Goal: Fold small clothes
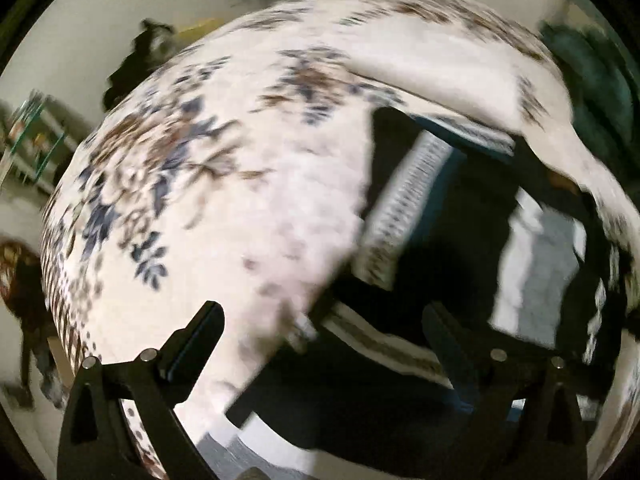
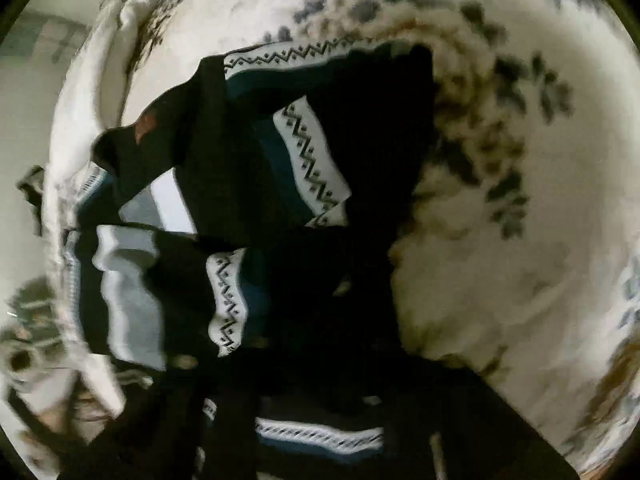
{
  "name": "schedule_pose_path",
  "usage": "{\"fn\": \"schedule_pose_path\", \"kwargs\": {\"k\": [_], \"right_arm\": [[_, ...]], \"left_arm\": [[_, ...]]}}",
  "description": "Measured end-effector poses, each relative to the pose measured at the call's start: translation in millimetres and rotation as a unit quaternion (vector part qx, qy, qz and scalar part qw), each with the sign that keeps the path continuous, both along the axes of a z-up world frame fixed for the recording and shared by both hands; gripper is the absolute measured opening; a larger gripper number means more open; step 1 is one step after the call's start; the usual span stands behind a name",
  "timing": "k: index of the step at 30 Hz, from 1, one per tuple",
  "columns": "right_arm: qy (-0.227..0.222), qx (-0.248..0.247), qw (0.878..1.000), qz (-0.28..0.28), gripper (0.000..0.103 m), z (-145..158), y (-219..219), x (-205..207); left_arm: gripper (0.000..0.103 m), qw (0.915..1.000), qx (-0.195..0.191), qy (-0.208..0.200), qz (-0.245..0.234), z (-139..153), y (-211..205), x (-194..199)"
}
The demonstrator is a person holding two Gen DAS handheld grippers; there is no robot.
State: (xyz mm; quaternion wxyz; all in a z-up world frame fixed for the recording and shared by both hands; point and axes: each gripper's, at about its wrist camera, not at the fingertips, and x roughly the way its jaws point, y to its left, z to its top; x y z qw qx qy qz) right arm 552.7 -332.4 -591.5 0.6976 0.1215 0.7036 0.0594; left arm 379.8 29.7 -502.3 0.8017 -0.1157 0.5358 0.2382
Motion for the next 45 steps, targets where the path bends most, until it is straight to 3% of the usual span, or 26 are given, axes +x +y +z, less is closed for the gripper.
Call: {"fn": "schedule_pose_path", "kwargs": {"k": [4,6,8,11,12,14,17,19,21,23,25,26,29,30,31,32,36,38,40,42,45], "right_arm": [[-0.067,-0.022,0.997,-0.016,0.007,34,-17,-9],[-0.075,-0.034,0.996,-0.034,0.007,41,-33,-10],[-0.058,-0.045,0.997,-0.012,0.007,30,-33,-7],[-0.017,-0.078,0.997,0.015,0.016,11,-27,2],[-0.01,-0.086,0.996,0.012,0.029,10,-28,4],[-0.016,-0.092,0.996,-0.012,0.033,21,-32,8],[-0.064,-0.034,0.997,-0.034,0.037,48,-29,6],[-0.075,-0.009,0.997,-0.005,0.041,53,-13,5],[-0.06,-0.045,0.997,0.018,0.041,44,-1,4],[-0.055,-0.101,0.993,0.006,0.041,35,-2,4],[-0.042,-0.105,0.993,-0.012,0.054,26,-9,6],[-0.012,-0.117,0.993,-0.018,0.061,13,-14,8],[0.02,-0.092,0.994,-0.051,0.058,-2,-25,8],[0.016,-0.072,0.996,-0.058,0.031,-1,-26,7],[0.006,-0.055,0.997,-0.062,0.011,2,-25,6],[-0.013,-0.064,0.996,-0.067,0.008,10,-23,4],[-0.067,-0.1,0.99,-0.068,0.008,38,-17,6],[-0.016,-0.089,0.995,-0.047,0.009,20,-15,10],[0.009,-0.069,0.996,-0.059,0.017,21,-23,11],[0.0,-0.041,0.995,-0.093,0.038,36,-43,7],[-0.01,0.007,0.989,-0.145,0.04,69,-78,-4]], "left_arm": [[0.101,0.9983,-0.011,-0.029,0.05,1,24,10],[0.101,0.9973,-0.02,-0.038,0.06,1,34,18],[0.101,0.9966,-0.029,-0.044,0.062,-3,39,29],[0.101,0.9976,-0.034,-0.044,0.042,-8,36,51],[0.101,0.9982,-0.033,-0.039,0.03,-11,33,59],[0.101,0.9997,-0.015,-0.02,0.003,-19,28,75],[0.101,0.9995,-0.007,0.006,-0.029,-38,24,93],[0.101,0.9987,-0.013,0.023,-0.043,-51,24,99],[0.101,0.998,-0.027,0.029,-0.049,-58,27,100],[0.101,0.9976,-0.042,0.025,-0.05,-58,32,97],[0.101,0.997,-0.054,0.019,-0.052,-54,36,95],[0.101,0.9967,-0.059,0.018,-0.053,-52,38,93],[0.101,0.9957,-0.07,0.006,-0.061,-45,39,92],[0.101,0.9951,-0.072,0.003,-0.067,-43,38,93],[0.101,0.9945,-0.074,0.003,-0.074,-44,37,94],[0.101,0.9937,-0.076,0.005,-0.082,-46,35,96],[0.101,0.9917,-0.086,0.014,-0.095,-60,37,104],[0.101,0.9914,-0.09,0.012,-0.095,-62,39,104],[0.101,0.9911,-0.095,0.006,-0.094,-57,39,102],[0.101,0.9916,-0.09,-0.007,-0.093,-44,38,95],[0.101,0.993,-0.069,-0.035,-0.089,-19,32,77]]}}
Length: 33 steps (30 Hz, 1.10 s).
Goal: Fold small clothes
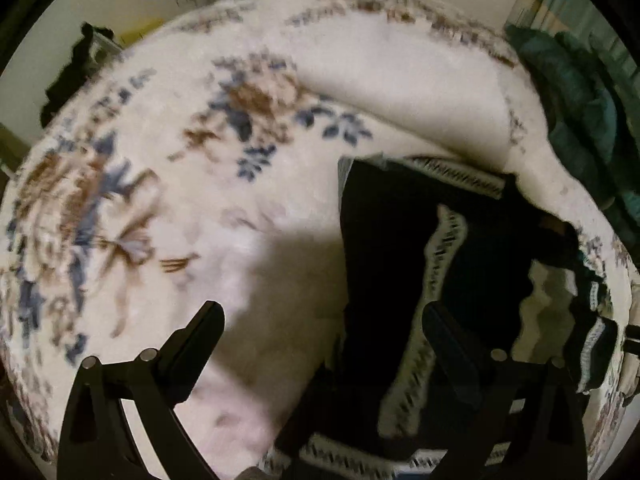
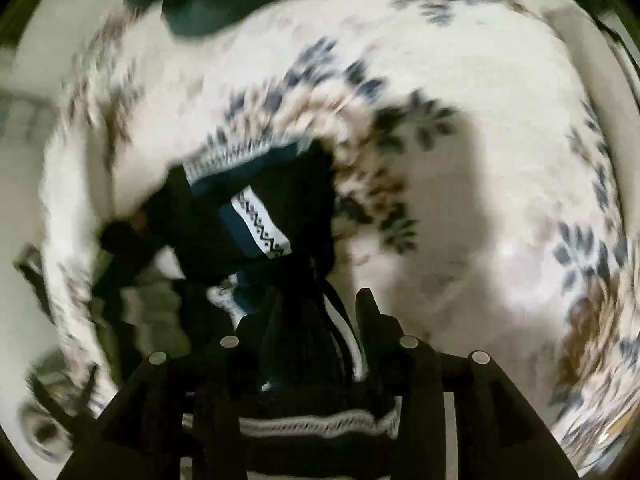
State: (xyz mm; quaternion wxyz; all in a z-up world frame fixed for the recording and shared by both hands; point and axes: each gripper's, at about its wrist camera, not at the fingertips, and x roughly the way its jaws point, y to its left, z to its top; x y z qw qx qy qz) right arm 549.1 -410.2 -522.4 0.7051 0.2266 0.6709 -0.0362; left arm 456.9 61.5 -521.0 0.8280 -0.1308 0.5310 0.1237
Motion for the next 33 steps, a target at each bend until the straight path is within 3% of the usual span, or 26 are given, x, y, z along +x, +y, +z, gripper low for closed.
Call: {"fn": "schedule_pose_path", "kwargs": {"k": [2,6,8,11,16,20,22,23,24,25,28,31,32,33], "right_arm": [[0.006,0.025,1.0,-0.011,0.041,18,-17,-11],[0.027,0.057,0.998,-0.006,0.067,36,-51,-28],[0.033,0.082,0.996,0.008,0.067,39,-72,-28],[0.029,0.105,0.993,0.049,0.067,23,-84,-5],[0.006,0.142,0.983,0.114,0.067,-28,-77,63],[0.003,0.165,0.979,0.117,0.067,-76,-61,108],[0.01,0.186,0.977,0.108,0.063,-97,-51,121],[0.004,0.207,0.973,0.099,0.049,-108,-46,127],[0.001,0.211,0.972,0.102,0.008,-111,-41,130],[-0.003,0.209,0.972,0.11,0.008,-113,-37,133],[-0.045,0.135,0.98,0.139,0.007,-94,-36,146],[-0.011,0.127,0.981,0.143,0.009,-104,-42,157],[0.02,0.134,0.979,0.151,0.015,-110,-40,158],[0.032,0.143,0.977,0.152,0.03,-109,-40,158]], "left_arm": [[0.101,0.9998,0.007,-0.017,0.004,17,-10,-17],[0.102,0.9997,0.002,-0.018,0.015,37,-40,-57],[0.103,0.9997,-0.004,0.0,0.024,38,-61,-80],[0.103,0.9988,-0.016,0.026,0.039,32,-96,-118],[0.103,0.9915,0.048,0.079,0.091,3,-147,-179],[0.103,0.9806,0.057,0.11,0.151,-24,-172,-213],[0.103,0.9771,0.069,0.11,0.169,-26,-182,-223],[0.103,0.9764,0.067,0.108,0.174,-26,-188,-228],[0.103,0.9762,0.064,0.107,0.177,-26,-191,-230],[0.103,0.9761,0.061,0.106,0.179,-26,-196,-233],[0.103,0.9788,0.055,0.107,0.166,-27,-216,-237],[0.103,0.9818,0.049,0.112,0.146,-27,-233,-242],[0.103,0.9822,0.049,0.115,0.14,-26,-238,-243],[0.103,0.983,0.048,0.116,0.134,-24,-242,-245]]}}
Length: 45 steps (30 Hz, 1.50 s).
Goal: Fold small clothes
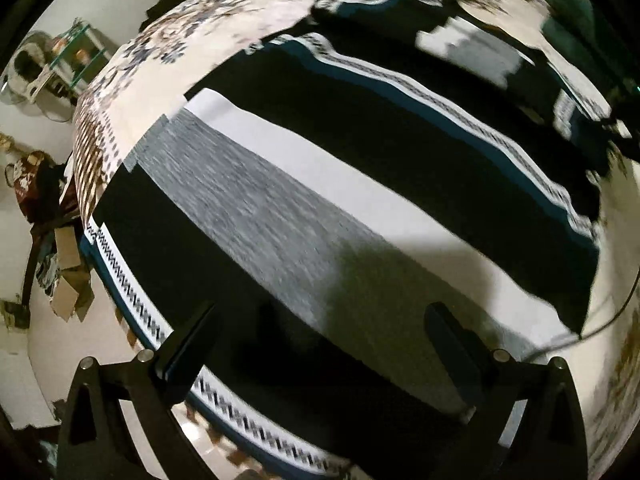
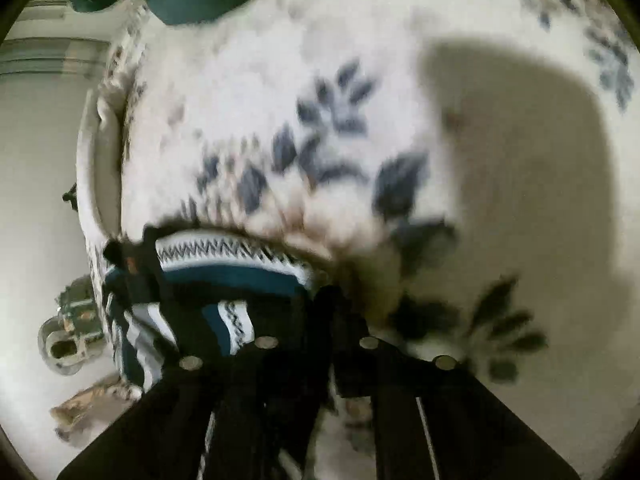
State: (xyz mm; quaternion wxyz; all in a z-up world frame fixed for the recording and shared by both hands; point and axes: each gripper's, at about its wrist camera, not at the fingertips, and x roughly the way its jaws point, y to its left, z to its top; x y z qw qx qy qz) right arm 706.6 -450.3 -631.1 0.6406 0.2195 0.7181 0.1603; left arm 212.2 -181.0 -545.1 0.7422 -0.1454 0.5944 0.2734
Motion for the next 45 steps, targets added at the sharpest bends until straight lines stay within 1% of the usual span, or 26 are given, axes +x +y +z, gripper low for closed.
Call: {"fn": "schedule_pose_path", "kwargs": {"k": [1,2,3,7,10,13,15,16,17,18,19,20,21,22,23,24,27,28,29,30,31,35,36,38,41,45], "right_arm": [[0.017,0.008,1.0,0.008,0.04,6,-2,-2],[0.025,0.013,0.999,0.018,0.06,14,-5,-6],[0.028,0.017,0.999,0.027,0.068,24,-9,-12],[0.05,0.012,0.996,0.067,0.068,69,-47,-53],[0.056,-0.004,0.995,0.085,0.068,86,-82,-85],[0.061,-0.009,0.994,0.086,0.068,78,-111,-106],[0.048,-0.006,0.996,0.08,0.068,66,-118,-107],[0.032,-0.002,0.997,0.076,0.068,58,-117,-104],[0.024,0.005,0.997,0.07,0.068,53,-116,-102],[0.013,0.027,0.998,0.058,0.068,45,-110,-95],[0.006,0.047,0.998,0.043,0.068,37,-105,-88],[0.004,0.059,0.998,0.03,0.068,32,-94,-83],[0.006,0.079,0.997,0.017,0.068,25,-85,-75],[0.01,0.093,0.996,0.01,0.068,18,-78,-68],[0.012,0.096,0.995,0.001,0.068,8,-66,-59],[0.014,0.099,0.995,-0.004,0.068,3,-59,-55],[0.033,0.106,0.994,-0.016,0.068,-15,-32,-41],[0.032,0.11,0.993,-0.017,0.066,-16,-26,-38],[0.025,0.113,0.993,-0.022,0.05,-15,-21,-34],[0.021,0.114,0.993,-0.022,0.017,-12,-16,-31],[0.019,0.115,0.993,-0.017,0.011,-9,-9,-29],[-0.006,0.076,0.997,0.012,0.01,18,13,-26],[-0.012,0.067,0.997,0.018,0.01,27,16,-26],[-0.029,0.051,0.998,0.03,0.009,54,26,-27],[-0.055,0.03,0.997,0.054,0.009,97,47,-29],[-0.082,0.004,0.994,0.073,0.009,155,98,-32]], "left_arm": [[0.103,1.0,-0.003,-0.001,-0.007,3,-4,-2],[0.103,0.9998,-0.007,-0.001,-0.018,7,-10,-4],[0.103,0.9996,-0.01,-0.001,-0.028,11,-15,-6],[0.103,0.9963,-0.042,-0.004,-0.074,30,-43,-20],[0.103,0.9904,-0.087,-0.006,-0.107,25,-76,-34],[0.103,0.9831,-0.115,0.011,-0.142,1,-117,-41],[0.103,0.9796,-0.132,0.013,-0.151,-17,-141,-42],[0.099,0.9766,-0.149,0.005,-0.155,-27,-153,-41],[0.086,0.9756,-0.151,0.005,-0.159,-33,-161,-40],[0.075,0.9758,-0.142,0.016,-0.166,-42,-170,-37],[0.051,0.976,-0.13,0.029,-0.172,-49,-177,-33],[0.04,0.9778,-0.11,0.036,-0.174,-54,-182,-31],[0.034,0.9794,-0.1,0.033,-0.172,-55,-181,-30],[0.018,0.9807,-0.101,0.025,-0.165,-53,-178,-30],[0.006,0.9815,-0.115,0.008,-0.153,-48,-169,-31],[0.002,0.9813,-0.128,-0.005,-0.144,-43,-162,-33],[0.002,0.9794,-0.152,-0.033,-0.129,-21,-145,-41],[0.002,0.9786,-0.159,-0.04,-0.124,-13,-138,-43],[0.001,0.9788,-0.16,-0.049,-0.118,0,-129,-46],[0.001,0.9784,-0.164,-0.054,-0.114,7,-125,-47],[0.001,0.9778,-0.168,-0.063,-0.109,17,-116,-48],[0.001,0.9767,-0.164,-0.107,-0.088,60,-87,-51],[0.001,0.9754,-0.169,-0.113,-0.085,65,-79,-48],[0.001,0.9734,-0.17,-0.13,-0.082,81,-61,-46],[0.001,0.9703,-0.171,-0.149,-0.084,94,-37,-51],[0.001,0.9674,-0.177,-0.169,-0.065,98,14,-61]]}}
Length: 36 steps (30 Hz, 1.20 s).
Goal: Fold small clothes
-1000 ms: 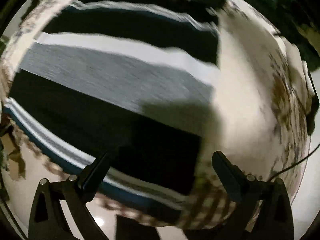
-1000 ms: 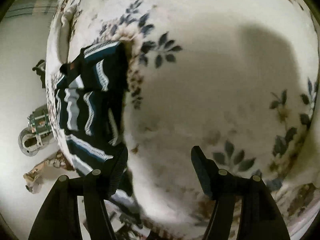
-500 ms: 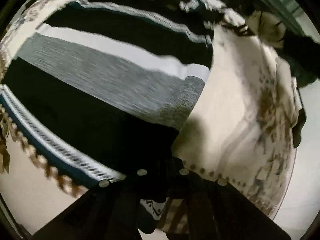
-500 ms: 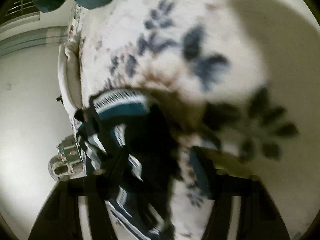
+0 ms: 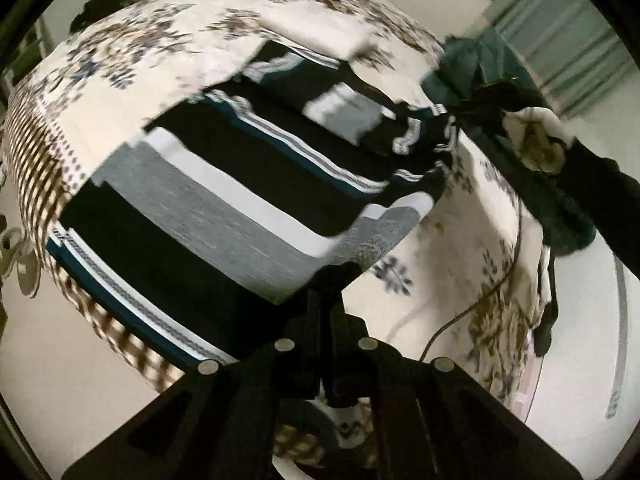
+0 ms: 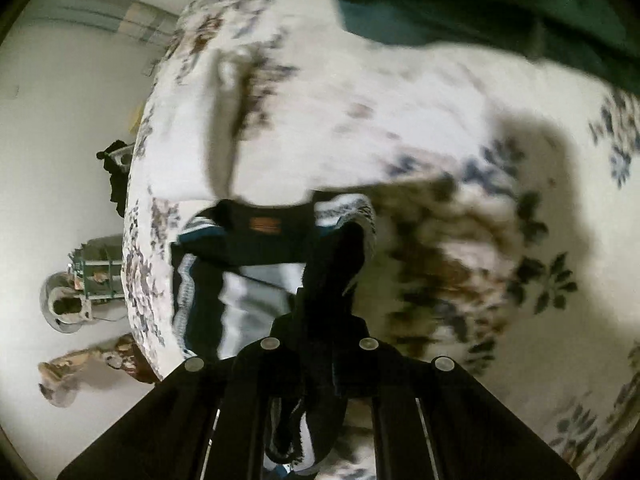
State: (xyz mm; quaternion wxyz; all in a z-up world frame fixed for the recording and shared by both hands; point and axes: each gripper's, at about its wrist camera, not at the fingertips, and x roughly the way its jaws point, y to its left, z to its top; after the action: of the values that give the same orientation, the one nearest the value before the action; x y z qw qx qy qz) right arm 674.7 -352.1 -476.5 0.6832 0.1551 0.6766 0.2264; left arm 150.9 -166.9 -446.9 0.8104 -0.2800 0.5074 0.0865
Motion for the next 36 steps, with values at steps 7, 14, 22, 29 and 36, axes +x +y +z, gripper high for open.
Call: {"fn": "schedule_pose_path", "kwargs": {"k": [7,14,22,29,36], "right_arm": [[-0.027,-0.055,0.998,0.024,0.009,41,148,-11],[-0.049,-0.159,0.982,0.083,0.009,2,324,-16],[-0.036,-0.249,0.964,0.09,0.009,-75,403,-10],[0.022,-0.187,0.979,0.081,0.048,-83,380,-14],[0.008,-0.151,0.977,0.153,0.071,-21,305,-132]], "left_arm": [[0.001,0.9949,-0.067,-0.005,0.075,-12,123,-23],[0.001,0.9872,-0.113,-0.002,0.112,-59,229,-33],[0.002,0.9859,-0.134,0.029,0.096,-128,305,-23],[0.016,0.9742,-0.201,0.084,0.058,-156,310,-21],[0.052,0.9729,-0.202,0.091,0.066,-141,303,-29]]}}
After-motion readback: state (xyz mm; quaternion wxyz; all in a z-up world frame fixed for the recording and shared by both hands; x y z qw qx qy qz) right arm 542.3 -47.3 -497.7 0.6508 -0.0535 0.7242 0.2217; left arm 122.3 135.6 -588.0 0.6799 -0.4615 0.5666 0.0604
